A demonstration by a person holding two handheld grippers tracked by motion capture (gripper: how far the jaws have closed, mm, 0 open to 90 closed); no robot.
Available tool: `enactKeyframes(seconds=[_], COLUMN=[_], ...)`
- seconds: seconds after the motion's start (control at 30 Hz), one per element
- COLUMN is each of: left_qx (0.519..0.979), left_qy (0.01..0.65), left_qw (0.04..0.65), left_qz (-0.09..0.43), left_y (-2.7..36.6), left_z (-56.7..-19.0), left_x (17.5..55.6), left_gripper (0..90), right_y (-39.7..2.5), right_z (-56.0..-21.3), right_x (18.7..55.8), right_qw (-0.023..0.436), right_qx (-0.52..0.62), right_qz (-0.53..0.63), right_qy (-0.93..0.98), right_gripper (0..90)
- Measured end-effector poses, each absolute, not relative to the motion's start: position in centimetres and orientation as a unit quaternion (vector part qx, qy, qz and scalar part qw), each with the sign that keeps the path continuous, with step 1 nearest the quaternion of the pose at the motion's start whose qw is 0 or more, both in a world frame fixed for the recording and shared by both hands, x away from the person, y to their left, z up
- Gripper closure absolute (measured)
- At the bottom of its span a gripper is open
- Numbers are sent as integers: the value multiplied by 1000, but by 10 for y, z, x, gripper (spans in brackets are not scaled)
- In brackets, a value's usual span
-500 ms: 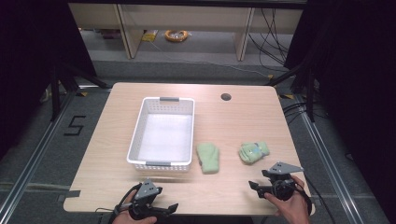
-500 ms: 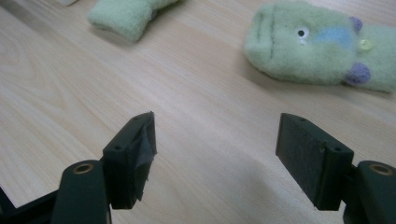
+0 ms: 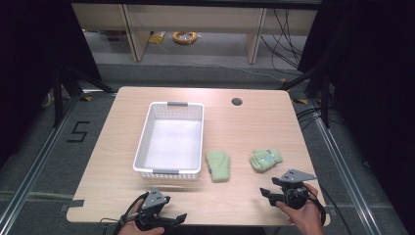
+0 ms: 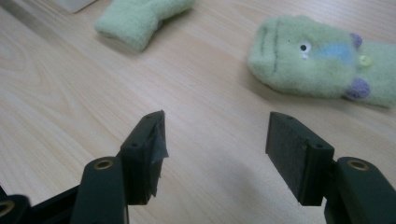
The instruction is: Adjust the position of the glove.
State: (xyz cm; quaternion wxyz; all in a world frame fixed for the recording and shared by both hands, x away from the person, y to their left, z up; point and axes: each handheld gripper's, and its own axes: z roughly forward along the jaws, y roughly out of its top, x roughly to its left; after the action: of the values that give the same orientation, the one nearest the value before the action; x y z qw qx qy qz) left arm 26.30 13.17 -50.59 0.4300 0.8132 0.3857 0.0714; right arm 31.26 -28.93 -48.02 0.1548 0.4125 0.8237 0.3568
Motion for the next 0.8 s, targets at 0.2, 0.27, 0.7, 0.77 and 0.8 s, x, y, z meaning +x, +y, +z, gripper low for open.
enactKeyframes(seconds=[0.2, 0.27, 0.7, 0.77, 0.8], left_qx=[813, 814, 816, 808, 810], left_qy=[385, 386, 383, 395, 395], left_qw=[430, 428, 427, 432, 429], left_qz=[71, 72, 68, 64, 64], left_y=[132, 132, 133, 131, 131], left_z=[-506, -506, -506, -507, -506], left_x=[263, 263, 264, 264, 264], left_gripper=[166, 166, 166, 165, 165], right_y=[-285, -284, -265, -261, -259], right_z=[-478, -479, -474, -472, -472], right_x=[312, 314, 323, 325, 325], right_qw=[149, 155, 155, 155, 154], right_qx=[420, 411, 401, 398, 399], right_qz=[361, 362, 369, 369, 370], right_qy=[819, 822, 824, 825, 825], right_gripper=[390, 384, 368, 363, 363])
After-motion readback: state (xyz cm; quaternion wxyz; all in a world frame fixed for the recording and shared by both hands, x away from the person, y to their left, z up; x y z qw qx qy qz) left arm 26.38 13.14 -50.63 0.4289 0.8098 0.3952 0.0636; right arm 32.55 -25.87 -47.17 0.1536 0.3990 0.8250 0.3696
